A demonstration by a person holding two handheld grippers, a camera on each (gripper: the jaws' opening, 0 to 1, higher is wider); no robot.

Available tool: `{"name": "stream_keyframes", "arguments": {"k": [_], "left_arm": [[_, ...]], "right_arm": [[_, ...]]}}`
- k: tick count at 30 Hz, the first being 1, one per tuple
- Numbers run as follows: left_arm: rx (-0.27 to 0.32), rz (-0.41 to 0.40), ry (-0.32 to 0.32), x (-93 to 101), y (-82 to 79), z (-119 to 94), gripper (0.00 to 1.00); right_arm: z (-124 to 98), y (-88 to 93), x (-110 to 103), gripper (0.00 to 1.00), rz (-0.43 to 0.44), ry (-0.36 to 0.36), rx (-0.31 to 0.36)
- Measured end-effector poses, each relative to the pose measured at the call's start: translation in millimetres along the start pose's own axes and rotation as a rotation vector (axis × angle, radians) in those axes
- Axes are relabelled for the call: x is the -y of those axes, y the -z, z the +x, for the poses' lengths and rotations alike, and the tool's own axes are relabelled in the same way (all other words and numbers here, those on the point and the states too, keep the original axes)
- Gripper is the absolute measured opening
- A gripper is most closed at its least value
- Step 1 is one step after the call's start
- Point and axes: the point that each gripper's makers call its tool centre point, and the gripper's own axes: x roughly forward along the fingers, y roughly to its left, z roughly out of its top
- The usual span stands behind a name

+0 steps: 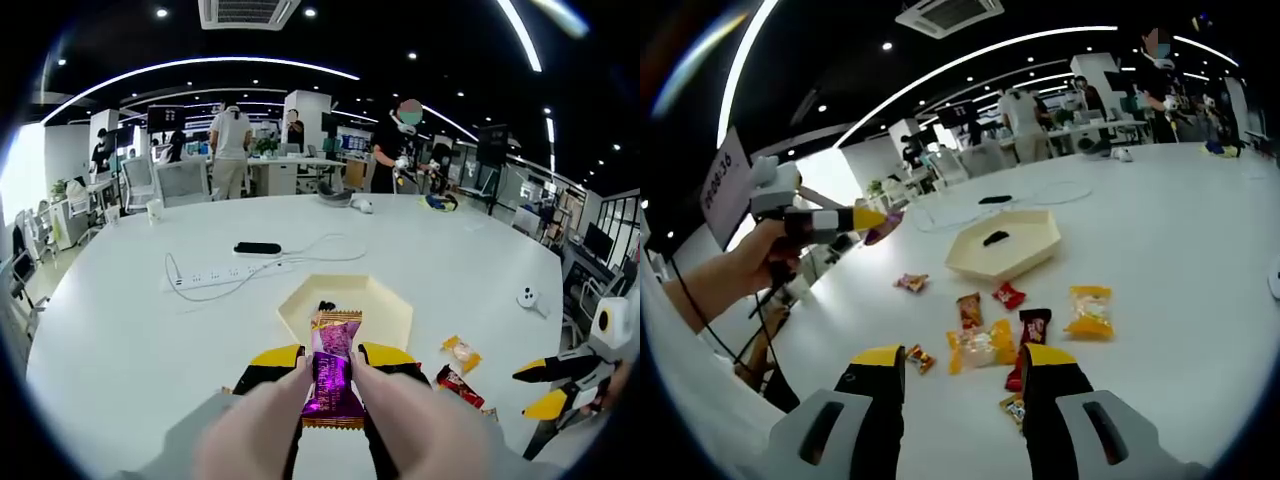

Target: Place the target food into the container with the food tongs after gripping and lifting it, then release it inside without dropping or visibly crushing the food.

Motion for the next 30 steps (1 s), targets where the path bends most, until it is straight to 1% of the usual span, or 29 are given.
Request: {"name": "stream_keyframes", "arguments": {"k": [4,6,9,10,11,12,13,14,15,16,17,20,22,24,27,30], "left_arm": [[-0.001,0.002,0.001,1.1,-4.0,3.3,0.19],[-0.006,0.002,0.0,0.3,-8.1,7.1,0.19],[-0.015,-0.054,-0.01,-4.8,-13.4,12.2,0.19],[-0.016,-0.067,-0.013,-6.3,-15.3,13.4,0.19],[-0.016,-0.073,-0.018,-7.8,-18.3,15.9,0.19],[-0.018,-0.075,-0.019,-8.2,-19.8,17.8,0.19],[-0.026,-0.081,-0.023,-8.9,-21.3,20.9,0.19],[-0.031,-0.084,-0.025,-9.4,-23.4,23.4,0.19],[-0.032,-0.086,-0.026,-9.8,-24.4,24.2,0.2],[-0.032,-0.094,-0.029,-10.7,-27.1,25.6,0.2],[-0.033,-0.106,-0.029,-11.1,-29.3,26.8,0.2],[-0.036,-0.134,-0.03,-11.6,-35.0,31.0,0.2],[-0.043,-0.135,-0.032,-11.1,-36.9,36.1,0.2],[-0.05,-0.127,-0.034,-10.7,-39.1,41.4,0.2],[-0.054,-0.126,-0.033,-10.4,-41.7,45.7,0.2],[-0.062,-0.127,-0.035,-10.4,-43.8,55.3,0.2]], "right_arm": [[-2.1,-2.8,4.7,0.48,-0.005,0.019,0.01],[-3.6,-5.8,9.3,0.48,0.003,0.04,0.021],[-3.9,-4.8,9.5,0.47,0.0,0.053,0.019],[-2.8,-3.0,6.8,0.47,-0.01,0.048,0.01],[-0.6,-0.4,-1.1,0.47,-0.058,0.023,-0.013],[0.6,-1.1,-3.9,0.48,-0.086,0.021,-0.016],[2.5,-3.8,-7.5,0.48,-0.103,0.021,-0.013],[4.4,-9.9,-6.5,0.51,-0.123,0.032,0.005],[5.0,-12.3,-5.6,0.57,-0.131,0.039,0.012],[5.8,-17.7,-4.1,0.6,-0.141,0.049,0.032],[5.5,-19.6,-2.5,0.61,-0.136,0.05,0.037],[4.5,-21.9,2.1,0.61,-0.122,0.056,0.042],[3.5,-22.2,6.0,0.6,-0.116,0.062,0.043],[2.2,-23.8,11.3,0.6,-0.092,0.076,0.05],[1.8,-24.4,12.8,0.6,-0.081,0.079,0.056],[0.0,-26.6,16.0,0.61,-0.071,0.085,0.068]]}}
